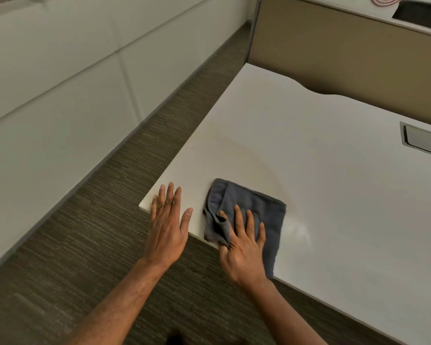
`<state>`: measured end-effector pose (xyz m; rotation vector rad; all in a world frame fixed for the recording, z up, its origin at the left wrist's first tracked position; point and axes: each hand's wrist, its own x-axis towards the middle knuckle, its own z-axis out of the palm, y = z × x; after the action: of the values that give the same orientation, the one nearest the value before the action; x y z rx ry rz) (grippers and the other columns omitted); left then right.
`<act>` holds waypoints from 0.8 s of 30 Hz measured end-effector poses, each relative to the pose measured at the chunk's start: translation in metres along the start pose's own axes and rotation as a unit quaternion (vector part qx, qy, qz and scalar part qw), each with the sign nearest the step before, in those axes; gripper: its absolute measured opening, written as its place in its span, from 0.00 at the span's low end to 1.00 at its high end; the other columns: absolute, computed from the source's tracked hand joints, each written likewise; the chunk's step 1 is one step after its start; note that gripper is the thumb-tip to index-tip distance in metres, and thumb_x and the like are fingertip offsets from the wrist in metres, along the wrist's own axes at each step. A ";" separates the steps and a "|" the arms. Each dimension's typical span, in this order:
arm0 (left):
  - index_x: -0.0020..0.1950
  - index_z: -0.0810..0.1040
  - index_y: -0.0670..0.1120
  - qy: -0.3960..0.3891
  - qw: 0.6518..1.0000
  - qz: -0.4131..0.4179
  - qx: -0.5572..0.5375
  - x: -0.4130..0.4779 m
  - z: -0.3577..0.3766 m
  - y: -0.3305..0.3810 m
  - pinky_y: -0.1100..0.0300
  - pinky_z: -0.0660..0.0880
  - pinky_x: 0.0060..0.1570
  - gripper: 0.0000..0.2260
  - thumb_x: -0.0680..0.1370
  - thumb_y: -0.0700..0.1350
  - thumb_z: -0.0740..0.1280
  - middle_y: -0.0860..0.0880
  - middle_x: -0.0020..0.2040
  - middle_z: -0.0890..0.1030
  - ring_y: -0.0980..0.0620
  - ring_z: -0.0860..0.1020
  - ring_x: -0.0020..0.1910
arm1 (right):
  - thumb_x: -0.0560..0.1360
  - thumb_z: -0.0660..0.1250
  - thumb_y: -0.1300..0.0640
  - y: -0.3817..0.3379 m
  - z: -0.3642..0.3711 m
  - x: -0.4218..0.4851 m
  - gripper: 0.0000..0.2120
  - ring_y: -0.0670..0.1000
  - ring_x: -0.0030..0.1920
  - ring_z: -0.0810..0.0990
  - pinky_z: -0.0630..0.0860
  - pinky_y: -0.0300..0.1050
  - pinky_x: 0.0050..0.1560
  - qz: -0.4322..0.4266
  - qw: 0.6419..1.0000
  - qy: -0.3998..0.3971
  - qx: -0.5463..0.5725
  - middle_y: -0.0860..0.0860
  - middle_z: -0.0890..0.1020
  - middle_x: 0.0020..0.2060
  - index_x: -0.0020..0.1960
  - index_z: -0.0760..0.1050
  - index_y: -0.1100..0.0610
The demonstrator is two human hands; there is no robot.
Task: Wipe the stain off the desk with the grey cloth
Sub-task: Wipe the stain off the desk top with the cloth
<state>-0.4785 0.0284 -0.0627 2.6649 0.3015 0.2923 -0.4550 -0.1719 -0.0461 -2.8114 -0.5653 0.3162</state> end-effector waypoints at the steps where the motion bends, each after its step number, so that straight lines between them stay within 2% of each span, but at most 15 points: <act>1: 0.83 0.52 0.43 0.000 1.000 0.000 -0.002 -0.001 0.001 0.001 0.44 0.47 0.82 0.31 0.84 0.60 0.45 0.44 0.84 0.50 0.47 0.44 0.84 | 0.76 0.48 0.42 -0.003 -0.001 0.012 0.34 0.55 0.79 0.29 0.31 0.63 0.77 -0.008 1.000 0.000 -0.004 0.48 0.37 0.81 0.80 0.39 0.38; 7: 0.83 0.51 0.44 -0.001 1.000 0.005 0.001 -0.006 0.006 0.011 0.43 0.47 0.82 0.31 0.85 0.59 0.45 0.44 0.84 0.49 0.47 0.43 0.84 | 0.81 0.51 0.42 -0.001 -0.010 0.076 0.32 0.58 0.80 0.34 0.34 0.66 0.76 -0.006 1.000 0.001 -0.028 0.51 0.39 0.82 0.81 0.40 0.41; 14: 0.83 0.51 0.44 0.004 1.000 0.015 0.009 -0.012 0.009 0.024 0.46 0.44 0.82 0.31 0.85 0.60 0.44 0.45 0.84 0.49 0.50 0.41 0.84 | 0.81 0.53 0.45 0.021 -0.026 0.114 0.33 0.61 0.80 0.35 0.31 0.66 0.74 0.071 0.997 0.005 -0.007 0.54 0.40 0.82 0.81 0.42 0.43; 24: 0.83 0.51 0.45 0.005 1.000 0.002 0.004 -0.023 0.009 0.023 0.43 0.44 0.82 0.31 0.85 0.61 0.44 0.45 0.84 0.49 0.50 0.41 0.84 | 0.80 0.55 0.47 0.078 -0.025 0.040 0.35 0.60 0.80 0.37 0.35 0.64 0.77 0.161 0.985 0.065 -0.009 0.55 0.40 0.82 0.82 0.42 0.48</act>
<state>-0.4941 -0.0017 -0.0642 2.6730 0.3004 0.3052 -0.3853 -0.2308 -0.0517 -2.9082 -0.0836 0.1839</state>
